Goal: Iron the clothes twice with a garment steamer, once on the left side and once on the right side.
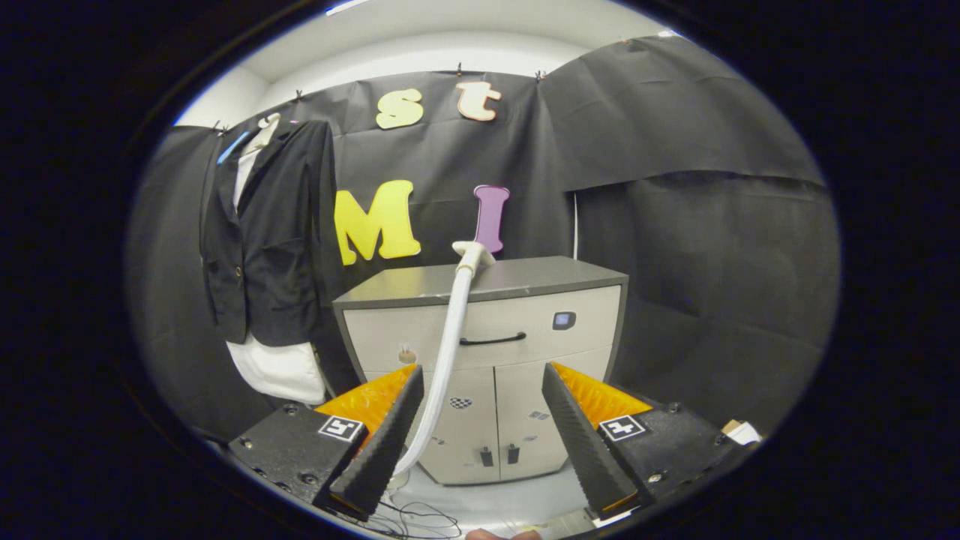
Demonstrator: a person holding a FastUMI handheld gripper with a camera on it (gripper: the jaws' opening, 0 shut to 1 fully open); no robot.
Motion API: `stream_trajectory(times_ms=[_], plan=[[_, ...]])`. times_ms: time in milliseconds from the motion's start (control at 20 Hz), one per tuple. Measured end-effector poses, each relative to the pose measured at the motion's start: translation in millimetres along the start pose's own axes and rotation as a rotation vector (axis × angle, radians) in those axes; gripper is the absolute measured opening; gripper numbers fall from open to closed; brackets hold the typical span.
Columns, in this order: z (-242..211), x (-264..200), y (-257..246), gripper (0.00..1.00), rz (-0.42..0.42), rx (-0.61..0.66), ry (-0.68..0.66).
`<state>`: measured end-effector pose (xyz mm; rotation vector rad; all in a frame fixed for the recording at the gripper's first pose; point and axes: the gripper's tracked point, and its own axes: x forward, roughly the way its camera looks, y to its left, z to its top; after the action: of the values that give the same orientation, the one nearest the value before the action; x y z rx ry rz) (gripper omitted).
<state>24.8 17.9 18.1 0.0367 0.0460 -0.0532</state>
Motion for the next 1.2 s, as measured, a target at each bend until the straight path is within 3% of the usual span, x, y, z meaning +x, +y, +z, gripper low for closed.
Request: stream_trajectory(times_ms=[550, 850, 1200], plan=[[6, 5, 8, 0.99, -0.081, 0.021, 0.053], [75, 80, 0, 0.99, -0.036, 0.028, -0.016], [126, 167, 19, 0.99, 0.045, -0.033, 0.045]])
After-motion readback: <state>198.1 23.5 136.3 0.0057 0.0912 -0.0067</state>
